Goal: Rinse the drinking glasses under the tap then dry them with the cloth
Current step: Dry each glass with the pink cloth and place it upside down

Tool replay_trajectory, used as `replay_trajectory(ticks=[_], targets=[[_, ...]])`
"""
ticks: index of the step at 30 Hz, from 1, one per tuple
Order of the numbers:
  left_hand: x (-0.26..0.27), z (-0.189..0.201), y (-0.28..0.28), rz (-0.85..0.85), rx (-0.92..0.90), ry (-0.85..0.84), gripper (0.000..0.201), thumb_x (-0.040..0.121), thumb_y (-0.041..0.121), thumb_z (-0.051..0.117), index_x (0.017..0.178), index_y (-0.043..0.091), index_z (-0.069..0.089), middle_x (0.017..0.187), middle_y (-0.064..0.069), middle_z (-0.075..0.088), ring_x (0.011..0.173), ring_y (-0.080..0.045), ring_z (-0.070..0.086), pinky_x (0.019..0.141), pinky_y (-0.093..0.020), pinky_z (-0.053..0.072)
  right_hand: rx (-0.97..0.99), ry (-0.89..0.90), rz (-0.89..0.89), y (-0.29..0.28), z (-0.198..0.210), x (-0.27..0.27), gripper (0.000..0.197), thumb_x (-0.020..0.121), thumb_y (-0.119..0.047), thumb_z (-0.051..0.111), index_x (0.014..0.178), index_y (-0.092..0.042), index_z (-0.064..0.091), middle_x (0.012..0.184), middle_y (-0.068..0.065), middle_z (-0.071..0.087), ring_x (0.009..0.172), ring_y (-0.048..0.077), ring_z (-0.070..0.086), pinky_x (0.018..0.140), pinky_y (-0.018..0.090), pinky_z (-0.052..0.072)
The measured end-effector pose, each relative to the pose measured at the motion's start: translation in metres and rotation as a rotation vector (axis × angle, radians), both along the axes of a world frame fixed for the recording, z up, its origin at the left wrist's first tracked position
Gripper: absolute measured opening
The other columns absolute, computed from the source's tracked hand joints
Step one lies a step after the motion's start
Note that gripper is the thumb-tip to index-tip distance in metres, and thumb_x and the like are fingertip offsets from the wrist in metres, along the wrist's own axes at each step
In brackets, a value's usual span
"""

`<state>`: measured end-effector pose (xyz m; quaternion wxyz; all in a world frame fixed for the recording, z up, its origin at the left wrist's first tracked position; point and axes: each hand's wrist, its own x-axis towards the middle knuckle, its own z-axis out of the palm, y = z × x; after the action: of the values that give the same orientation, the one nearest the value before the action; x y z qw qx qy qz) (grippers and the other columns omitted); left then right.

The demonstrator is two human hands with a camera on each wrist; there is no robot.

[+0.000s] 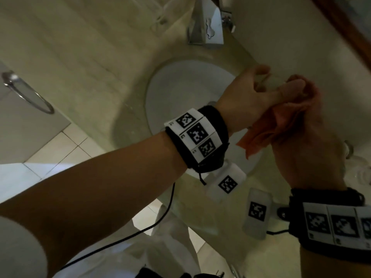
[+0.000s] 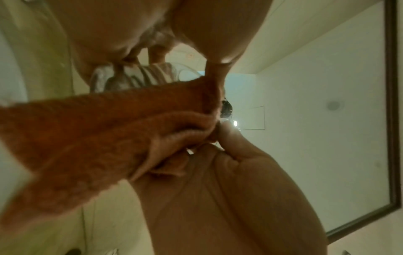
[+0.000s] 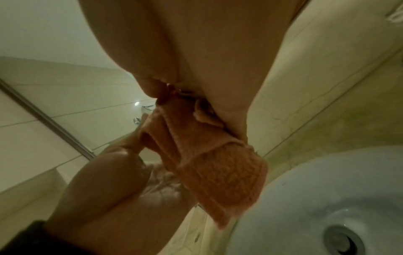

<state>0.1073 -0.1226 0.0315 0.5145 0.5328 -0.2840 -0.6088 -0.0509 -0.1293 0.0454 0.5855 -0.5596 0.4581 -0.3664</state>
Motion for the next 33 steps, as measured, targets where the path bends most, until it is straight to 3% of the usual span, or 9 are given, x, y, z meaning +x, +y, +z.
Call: replay_trajectory(ticks=[2, 4, 7, 9, 12, 17, 23, 29, 33], targets=[[-0.001, 0.003, -0.001, 0.025, 0.020, -0.009, 0.059, 0.086, 0.047, 0.071, 0.130, 0.015, 0.047, 0.118, -0.009, 0.063, 0.105, -0.026, 0.066, 0.090, -0.043, 0.057, 0.096, -0.100, 0.078, -0.002, 0.003, 0.007, 0.061, 0.108, -0.039, 0.032, 0.156, -0.003, 0.023, 0.152, 0.010, 0.046, 0.145, 0.022, 0.039, 0.123, 0.054, 0.024], [-0.003, 0.007, 0.000, 0.029, 0.033, 0.011, 0.048, 0.092, 0.047, 0.062, 0.123, 0.013, 0.048, 0.115, -0.008, 0.062, 0.105, -0.025, 0.064, 0.093, -0.045, 0.055, 0.050, -0.011, 0.057, -0.001, 0.010, 0.012, 0.078, 0.098, -0.053, 0.050, 0.157, -0.007, 0.025, 0.156, 0.010, 0.042, 0.146, 0.026, 0.039, 0.122, 0.052, 0.026], [-0.010, 0.009, 0.005, 0.020, 0.032, 0.032, 0.044, 0.095, 0.048, 0.055, 0.118, 0.011, 0.050, 0.112, -0.006, 0.064, 0.103, -0.021, 0.064, 0.093, -0.045, 0.054, 0.008, 0.050, 0.087, 0.000, 0.015, 0.012, 0.068, 0.101, -0.046, 0.044, 0.153, -0.005, 0.031, 0.152, 0.014, 0.047, 0.141, 0.030, 0.045, 0.119, 0.054, 0.031], [-0.014, 0.008, 0.011, 0.012, 0.015, 0.053, 0.050, 0.089, 0.054, 0.057, 0.116, 0.012, 0.051, 0.113, -0.005, 0.066, 0.104, -0.021, 0.066, 0.095, -0.045, 0.054, 0.013, 0.091, 0.094, -0.002, 0.019, 0.014, 0.053, 0.108, -0.039, 0.028, 0.148, -0.005, 0.038, 0.136, 0.014, 0.060, 0.125, 0.035, 0.057, 0.106, 0.058, 0.046], [-0.014, 0.007, 0.021, 0.017, -0.016, 0.106, 0.054, 0.081, 0.057, 0.067, 0.113, 0.016, 0.052, 0.114, -0.004, 0.067, 0.104, -0.020, 0.068, 0.095, -0.047, 0.055, 0.085, 0.062, 0.108, 0.000, 0.024, 0.019, 0.050, 0.111, -0.034, 0.016, 0.142, -0.006, 0.043, 0.112, 0.006, 0.070, 0.104, 0.033, 0.067, 0.080, 0.048, 0.059], [-0.006, 0.012, 0.027, -0.021, 0.014, 0.093, 0.110, 0.041, 0.070, 0.084, 0.131, 0.029, 0.036, 0.132, -0.009, 0.053, 0.115, -0.028, 0.062, 0.089, -0.048, 0.058, 0.067, 0.008, 0.066, 0.006, 0.023, 0.023, 0.043, 0.109, -0.031, 0.026, 0.136, -0.007, 0.048, 0.136, 0.007, 0.060, 0.133, 0.024, 0.054, 0.114, 0.056, 0.039], [0.001, 0.018, 0.033, -0.114, 0.045, 0.206, 0.065, 0.083, 0.032, 0.079, 0.124, 0.018, 0.031, 0.121, -0.012, 0.058, 0.103, -0.034, 0.070, 0.077, -0.051, 0.062, 0.031, -0.040, -0.002, 0.015, 0.025, 0.022, 0.046, 0.108, -0.029, 0.025, 0.140, -0.005, 0.048, 0.143, 0.011, 0.055, 0.138, 0.025, 0.049, 0.119, 0.047, 0.035], [0.000, 0.021, 0.042, -0.070, 0.019, 0.247, 0.036, 0.089, 0.031, 0.071, 0.109, 0.014, 0.046, 0.112, -0.012, 0.065, 0.097, -0.029, 0.069, 0.086, -0.052, 0.059, 0.163, -0.126, -0.059, 0.015, 0.027, 0.016, 0.055, 0.108, -0.034, 0.024, 0.147, 0.002, 0.039, 0.148, 0.021, 0.049, 0.137, 0.036, 0.049, 0.115, 0.059, 0.036], [-0.002, 0.024, 0.048, -0.103, 0.019, 0.267, 0.039, 0.096, 0.031, 0.062, 0.123, 0.004, 0.054, 0.091, 0.002, 0.068, 0.082, -0.015, 0.068, 0.080, -0.037, 0.060, 0.221, -0.141, -0.078, 0.017, 0.027, 0.010, 0.058, 0.105, -0.039, 0.028, 0.148, -0.001, 0.040, 0.147, 0.021, 0.051, 0.137, 0.036, 0.050, 0.115, 0.060, 0.035]])
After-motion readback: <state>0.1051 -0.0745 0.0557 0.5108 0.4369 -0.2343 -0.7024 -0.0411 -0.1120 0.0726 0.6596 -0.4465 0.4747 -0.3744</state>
